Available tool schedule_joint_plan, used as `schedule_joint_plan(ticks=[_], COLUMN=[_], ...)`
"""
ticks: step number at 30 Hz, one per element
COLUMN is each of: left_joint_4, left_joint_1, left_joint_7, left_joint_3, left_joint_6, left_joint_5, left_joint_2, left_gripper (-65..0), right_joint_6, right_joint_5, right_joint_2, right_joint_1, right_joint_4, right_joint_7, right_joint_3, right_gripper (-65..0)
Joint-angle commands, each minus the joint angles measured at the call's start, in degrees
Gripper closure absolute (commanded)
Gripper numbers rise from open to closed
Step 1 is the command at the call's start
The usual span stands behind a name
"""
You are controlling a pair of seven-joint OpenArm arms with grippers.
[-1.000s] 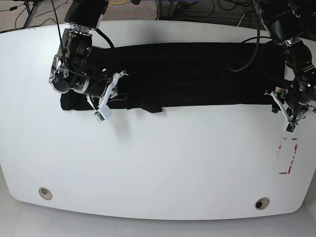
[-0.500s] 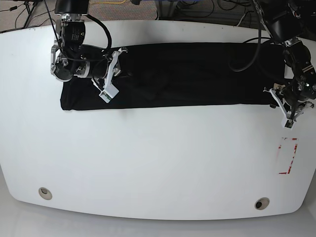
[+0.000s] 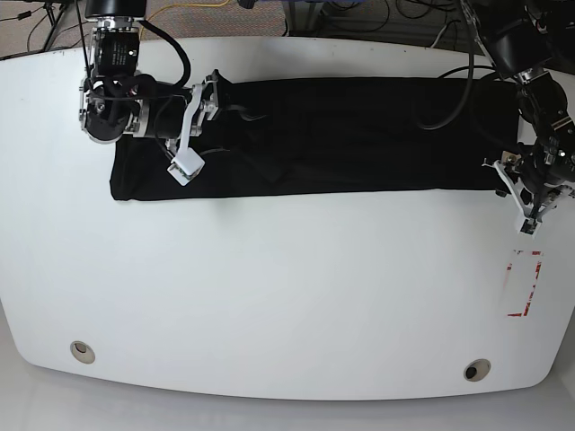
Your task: Layout the t-shirt on the table in an organized manner, then fold the t-shirt properly
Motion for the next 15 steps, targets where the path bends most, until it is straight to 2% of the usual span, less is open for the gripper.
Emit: schedule_joint_plan(ticks=[1, 5, 9, 15], left_joint_4=[3.3, 5.4, 6.4, 6.3], left_joint_1=[-1.0, -0.6, 1.4, 2.3], left_joint_7=[2.8, 6.4, 6.9, 6.9], left_joint_3=[-1.8, -3.9, -4.1, -4.1], left_joint_6=[0.1, 0.1, 0.1, 0.1], left_joint_5=[-0.3, -0.2, -0.2, -0.2], left_joint_2=[-0.8, 0.6, 0.6, 0.8], left_gripper=[-27.5, -27.5, -27.5, -27.5], right_joint_6=[0.1, 0.1, 0.1, 0.1], right_joint_5=[1.3, -3.7, -9.8, -17.4], right_joint_2=[1.0, 1.0, -0.1, -4.2], right_joint_1=[0.5, 0.5, 0.3, -1.6], right_joint_4=[0.8, 0.6, 0.4, 0.4], right_joint_7=[0.9, 0.9, 1.2, 2.0], right_joint_3=[2.8, 4.8, 4.7, 4.6], right_gripper=[-42.8, -34.4, -29.3, -30.8])
